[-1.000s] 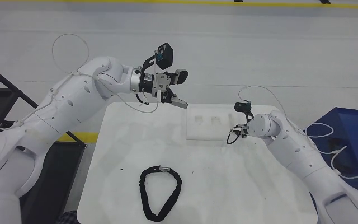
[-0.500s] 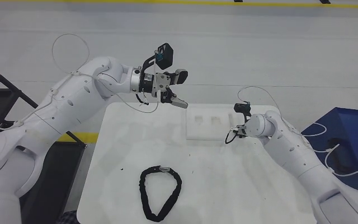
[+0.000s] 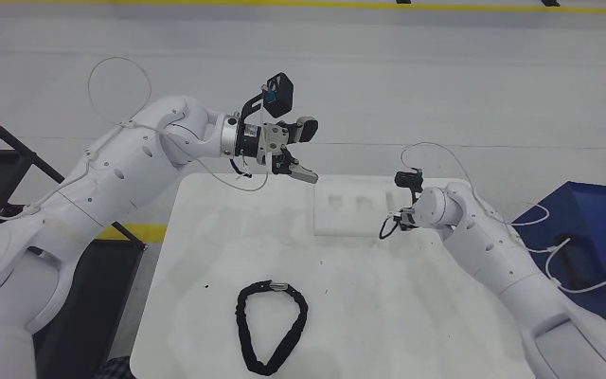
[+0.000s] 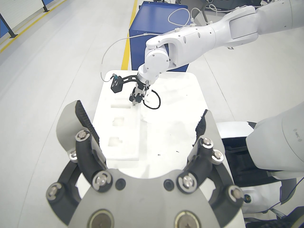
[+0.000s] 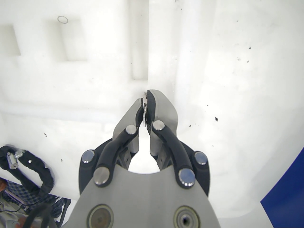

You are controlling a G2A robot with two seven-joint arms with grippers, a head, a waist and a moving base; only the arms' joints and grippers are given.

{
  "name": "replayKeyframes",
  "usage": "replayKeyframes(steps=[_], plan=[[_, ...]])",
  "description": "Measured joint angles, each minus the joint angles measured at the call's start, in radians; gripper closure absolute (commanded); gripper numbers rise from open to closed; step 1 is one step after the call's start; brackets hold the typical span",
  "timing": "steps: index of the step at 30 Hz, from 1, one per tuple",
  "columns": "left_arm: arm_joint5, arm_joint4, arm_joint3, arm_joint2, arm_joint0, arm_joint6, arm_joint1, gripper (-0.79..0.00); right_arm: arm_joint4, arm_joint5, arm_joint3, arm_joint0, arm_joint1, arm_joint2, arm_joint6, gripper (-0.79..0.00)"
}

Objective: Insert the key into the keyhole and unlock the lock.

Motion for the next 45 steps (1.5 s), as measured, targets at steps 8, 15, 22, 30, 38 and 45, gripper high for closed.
replayKeyframes(steps=[8, 15, 22, 30, 38, 45], plan=[[0.0, 0.0, 0.0, 0.0, 0.0, 0.0, 0.0, -0.785, -0.058, 0.035, -0.135, -0.013, 0.031, 0.059, 0.087, 0.0], [0.0, 0.0, 0.0, 0.0, 0.0, 0.0, 0.0, -0.785, 0.008, -0.044, -0.366, -0.127, 0.091, 0.221, 0.144, 0.0], [0.0, 0.0, 0.0, 0.0, 0.0, 0.0, 0.0, -0.785, 0.147, -0.156, -0.55, -0.26, 0.131, 0.367, 0.19, 0.0], [0.0, 0.0, 0.0, 0.0, 0.0, 0.0, 0.0, -0.785, 0.343, -0.29, -0.637, -0.36, 0.148, 0.461, 0.201, 0.0], [0.0, 0.0, 0.0, 0.0, 0.0, 0.0, 0.0, -0.785, 0.482, -0.386, -0.615, -0.381, 0.152, 0.494, 0.205, 0.0], [0.0, 0.0, 0.0, 0.0, 0.0, 0.0, 0.0, -0.785, 0.514, -0.404, -0.608, -0.39, 0.153, 0.509, 0.19, 0.0]])
